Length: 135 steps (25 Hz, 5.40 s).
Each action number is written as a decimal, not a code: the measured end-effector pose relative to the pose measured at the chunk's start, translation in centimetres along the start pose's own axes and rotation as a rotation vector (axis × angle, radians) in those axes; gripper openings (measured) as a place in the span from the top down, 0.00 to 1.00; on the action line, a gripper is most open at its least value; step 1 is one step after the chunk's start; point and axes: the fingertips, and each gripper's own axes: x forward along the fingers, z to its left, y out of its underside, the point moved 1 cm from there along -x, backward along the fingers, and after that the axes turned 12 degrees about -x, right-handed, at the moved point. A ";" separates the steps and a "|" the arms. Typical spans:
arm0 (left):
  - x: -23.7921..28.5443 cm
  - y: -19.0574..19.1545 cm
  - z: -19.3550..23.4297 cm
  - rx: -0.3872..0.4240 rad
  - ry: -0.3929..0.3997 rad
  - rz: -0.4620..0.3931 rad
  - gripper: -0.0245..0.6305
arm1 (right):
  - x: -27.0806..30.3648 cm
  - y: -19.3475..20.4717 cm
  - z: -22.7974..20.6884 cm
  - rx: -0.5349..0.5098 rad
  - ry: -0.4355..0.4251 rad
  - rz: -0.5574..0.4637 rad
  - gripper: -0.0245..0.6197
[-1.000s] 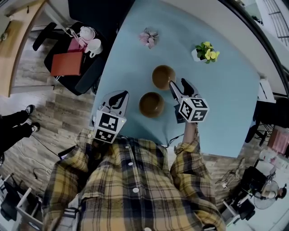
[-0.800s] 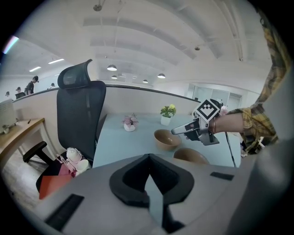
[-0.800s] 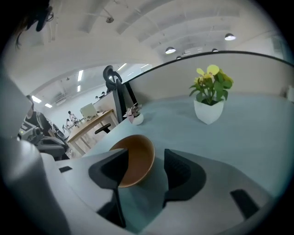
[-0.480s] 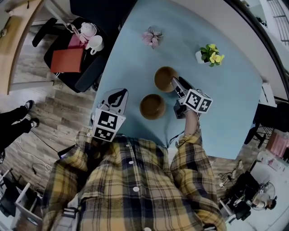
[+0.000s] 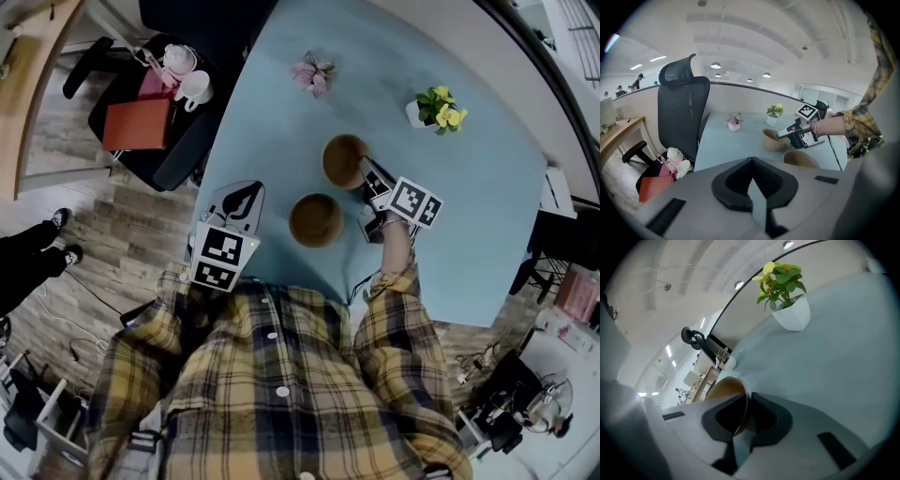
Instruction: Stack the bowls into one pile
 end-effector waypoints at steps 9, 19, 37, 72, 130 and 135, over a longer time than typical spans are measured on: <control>-0.4 -0.1 0.1 0.003 -0.009 -0.011 0.98 | -1.0 -1.1 0.8 0.055 -0.033 -0.067 0.94; -1.6 -0.4 -1.2 0.028 0.003 -0.051 0.98 | -3.9 -1.1 4.6 -0.096 -0.049 -0.073 0.94; -4.8 1.0 -3.4 0.068 0.037 -0.089 0.98 | -8.2 4.4 11.4 -0.431 0.062 -0.057 0.94; -6.4 4.0 -2.6 0.022 0.008 -0.051 0.98 | -6.6 8.3 9.9 -0.540 0.235 -0.030 0.66; -10.2 -6.5 -7.2 0.081 0.118 -0.302 0.98 | -22.6 0.0 15.8 -0.673 0.347 -0.475 0.96; -10.2 -6.5 -7.2 0.081 0.115 -0.302 0.98 | -22.6 0.0 15.7 -0.665 0.348 -0.470 0.96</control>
